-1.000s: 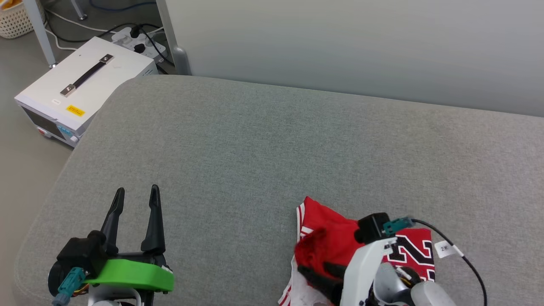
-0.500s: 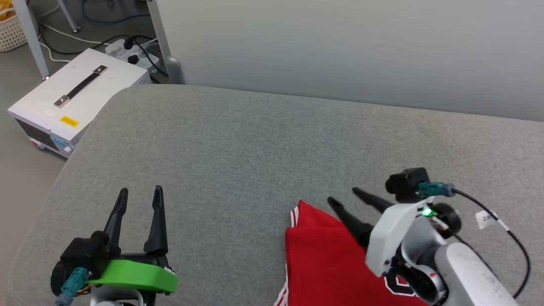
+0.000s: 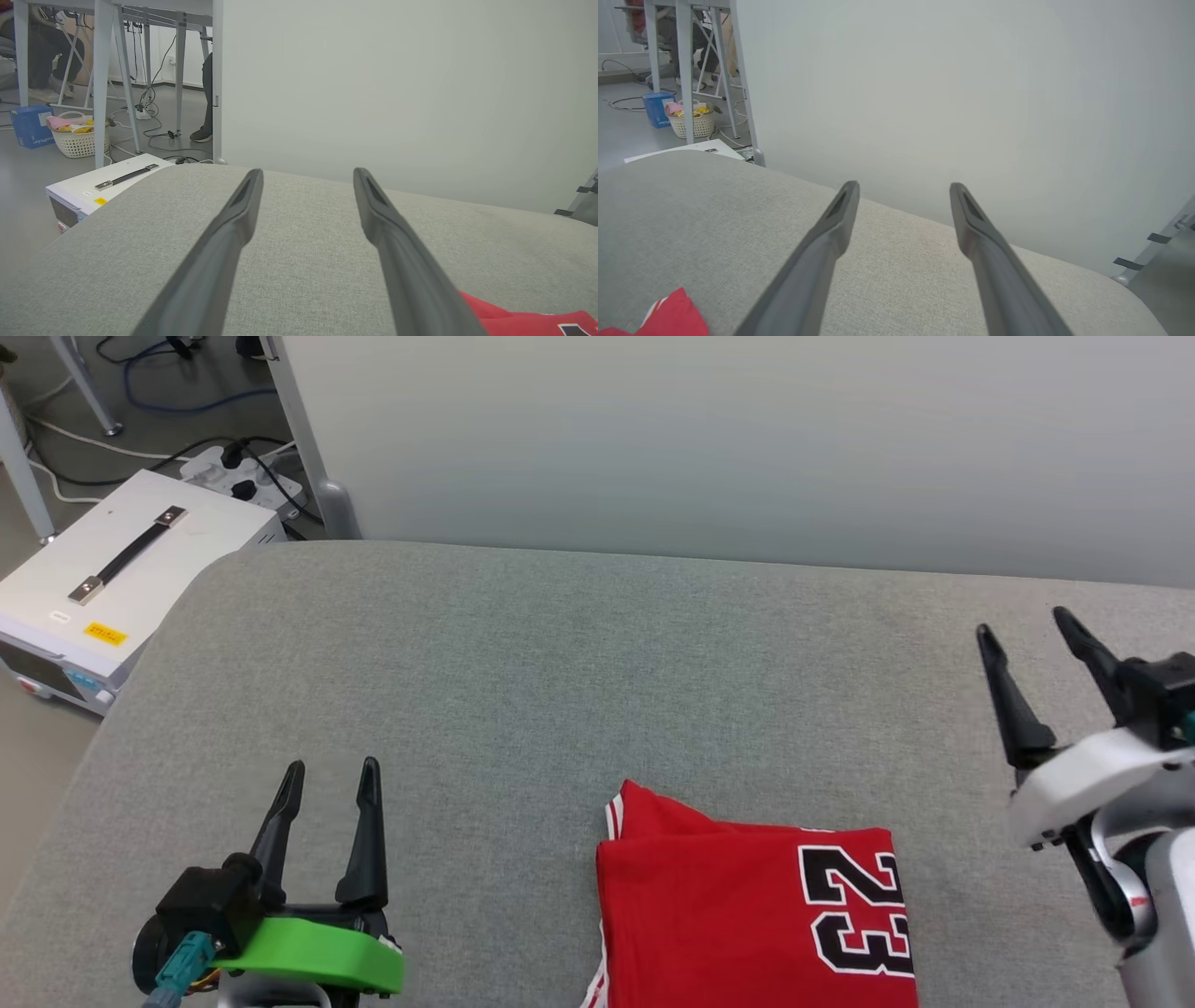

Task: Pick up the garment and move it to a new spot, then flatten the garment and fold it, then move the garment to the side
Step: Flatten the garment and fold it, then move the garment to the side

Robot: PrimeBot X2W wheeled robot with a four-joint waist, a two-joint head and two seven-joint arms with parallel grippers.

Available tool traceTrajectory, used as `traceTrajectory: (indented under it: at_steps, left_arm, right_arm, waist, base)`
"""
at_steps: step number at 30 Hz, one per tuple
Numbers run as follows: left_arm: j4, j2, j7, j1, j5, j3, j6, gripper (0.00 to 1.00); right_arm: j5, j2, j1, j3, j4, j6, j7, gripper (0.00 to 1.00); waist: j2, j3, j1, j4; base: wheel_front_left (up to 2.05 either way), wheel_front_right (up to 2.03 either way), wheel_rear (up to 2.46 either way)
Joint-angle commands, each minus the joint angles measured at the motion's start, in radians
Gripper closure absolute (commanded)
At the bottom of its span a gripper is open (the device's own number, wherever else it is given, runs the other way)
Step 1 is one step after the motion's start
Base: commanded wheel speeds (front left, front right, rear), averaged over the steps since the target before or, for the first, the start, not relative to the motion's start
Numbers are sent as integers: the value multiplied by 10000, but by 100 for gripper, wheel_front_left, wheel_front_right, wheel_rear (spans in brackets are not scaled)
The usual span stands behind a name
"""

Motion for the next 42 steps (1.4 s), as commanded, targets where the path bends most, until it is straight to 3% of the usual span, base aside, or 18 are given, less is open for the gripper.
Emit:
traceTrajectory:
  at_steps: [1, 7, 11, 20, 28, 32, 39, 42]
  left_arm:
    - [-8, -27, -57, 152, -44, -38, -29, 0]
    - [-43, -76, -57, 149, -55, -129, -29, 0]
    - [-10, -69, -57, 146, -53, -175, -29, 0]
    - [26, -151, -57, 285, -47, -223, -29, 0]
    - [87, -165, -57, 259, -41, -219, -29, 0]
    - [73, -154, -57, 206, -50, -248, -29, 0]
    - [99, -163, -57, 92, -54, -338, -29, 0]
    - [134, -157, -57, -9, -12, -426, -29, 0]
  right_arm:
    - [-142, 77, 382, -309, -150, 2, -214, 0]
    - [-326, 679, 1537, -1574, -947, 2, -975, 0]
    - [-472, 1134, 2231, -1887, -1401, 2, -1391, 0]
    - [-523, 1559, 2765, -1665, -1336, 2, -1600, 0]
    - [-498, 1461, 2731, -1506, -1230, 2, -1448, 0]
    - [-201, 1373, 2805, -1248, -1144, 2, -441, 0]
    - [683, 1179, 2927, -498, -1477, 2, 3624, 0]
    - [1103, 1378, 3010, -459, -1514, 2, 5260, 0]
  waist:
    - [120, 18, 0, -70]
    - [120, 166, 0, -207]
    - [120, 198, 0, -269]
    - [120, 163, 0, -298]
    - [120, 204, 0, -173]
    - [120, 280, 0, -92]
    - [120, 569, 0, 62]
    - [120, 717, 0, 162]
  base:
    - [0, 0, 0]
    - [0, 0, 0]
    - [0, 0, 0]
    - [0, 0, 0]
    - [0, 0, 0]
    - [0, 0, 0]
    - [0, 0, 0]
    - [0, 0, 0]
